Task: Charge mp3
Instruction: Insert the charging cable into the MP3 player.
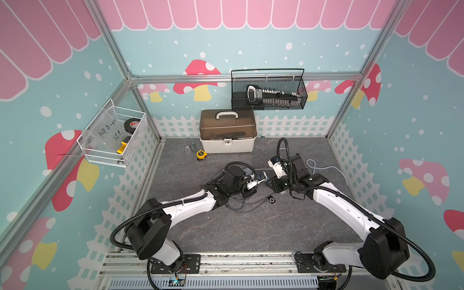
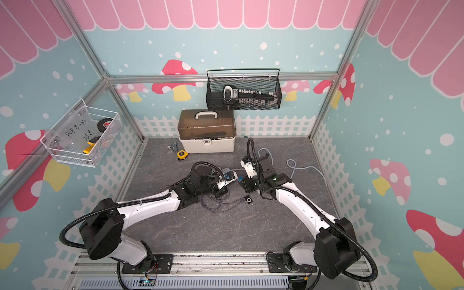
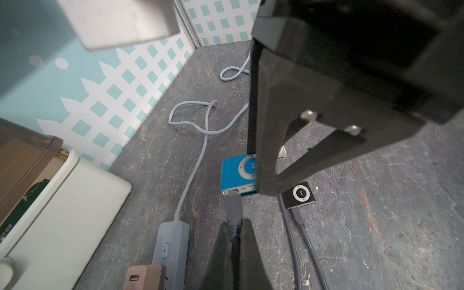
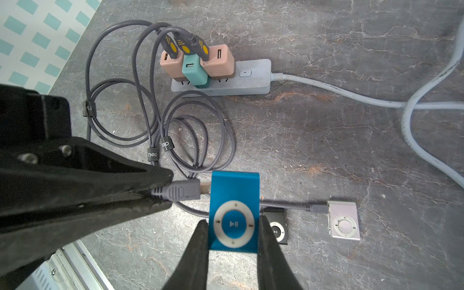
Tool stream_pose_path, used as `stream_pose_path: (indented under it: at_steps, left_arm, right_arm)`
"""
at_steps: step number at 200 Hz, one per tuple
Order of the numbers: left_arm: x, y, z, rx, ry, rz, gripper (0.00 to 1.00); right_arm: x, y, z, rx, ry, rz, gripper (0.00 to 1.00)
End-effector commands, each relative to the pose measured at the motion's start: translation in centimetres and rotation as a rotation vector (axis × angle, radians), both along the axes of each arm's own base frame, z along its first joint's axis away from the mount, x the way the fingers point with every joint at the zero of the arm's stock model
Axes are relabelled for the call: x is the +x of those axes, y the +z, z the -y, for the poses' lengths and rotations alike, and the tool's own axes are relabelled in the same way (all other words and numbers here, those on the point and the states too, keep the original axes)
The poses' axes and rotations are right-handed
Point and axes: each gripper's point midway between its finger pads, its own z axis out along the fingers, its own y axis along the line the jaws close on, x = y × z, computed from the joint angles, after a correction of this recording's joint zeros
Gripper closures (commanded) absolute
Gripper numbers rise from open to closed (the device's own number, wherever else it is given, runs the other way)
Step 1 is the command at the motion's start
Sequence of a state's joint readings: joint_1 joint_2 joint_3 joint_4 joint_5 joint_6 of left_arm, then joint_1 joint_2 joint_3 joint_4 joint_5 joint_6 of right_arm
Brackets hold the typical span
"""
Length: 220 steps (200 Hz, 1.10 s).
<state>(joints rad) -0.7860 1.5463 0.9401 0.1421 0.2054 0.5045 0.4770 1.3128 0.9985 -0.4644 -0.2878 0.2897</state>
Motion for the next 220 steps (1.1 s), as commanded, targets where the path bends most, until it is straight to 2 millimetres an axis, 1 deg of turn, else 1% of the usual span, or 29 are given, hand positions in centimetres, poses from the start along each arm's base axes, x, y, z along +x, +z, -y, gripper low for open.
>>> stream_pose_path:
  at_steps: [1, 36, 67, 91, 111, 142, 188, 220]
  left_arm:
    - [-1.6, -0.3, 1.5, 0.011, -0.096, 0.032, 1.00]
    - [-1.9, -0.7, 1.3, 0.004, -0.090, 0.047, 1.00]
    - [-2.6, -1.3, 0.8, 0.008, -0.111, 0.063, 1.00]
    - [-2.8, -1.5, 0.5, 0.020, -0.112, 0.076, 1.00]
    - [-2.7, -1.6, 0.4, 0.036, -0.115, 0.083, 1.00]
    - [-2.2, -1.1, 0.6, 0.043, -0.103, 0.085, 1.00]
    - [-1.6, -0.9, 1.3, 0.061, -0.075, -0.027, 1.00]
    - [-1.6, -0.8, 1.5, 0.069, -0.064, -0.106, 1.00]
  right_arm:
    - [-1.9, 4.1, -4.0, 0.177, 0.185, 0.035, 0.95]
    - [-1.9, 4.4, -4.0, 0.192, 0.178, 0.031, 0.95]
    - [-2.0, 4.1, -3.6, 0.199, 0.170, 0.017, 0.95]
    - [-2.1, 3.9, -3.4, 0.207, 0.173, 0.004, 0.95]
    - [-2.2, 3.8, -3.6, 0.211, 0.188, -0.005, 0.95]
    - [-2.2, 3.5, -3.4, 0.183, 0.197, -0.012, 0.95]
    - [-1.7, 3.5, -2.7, 0.136, 0.181, 0.031, 0.95]
    - [-1.1, 3.6, -1.8, 0.089, 0.145, 0.086, 0.95]
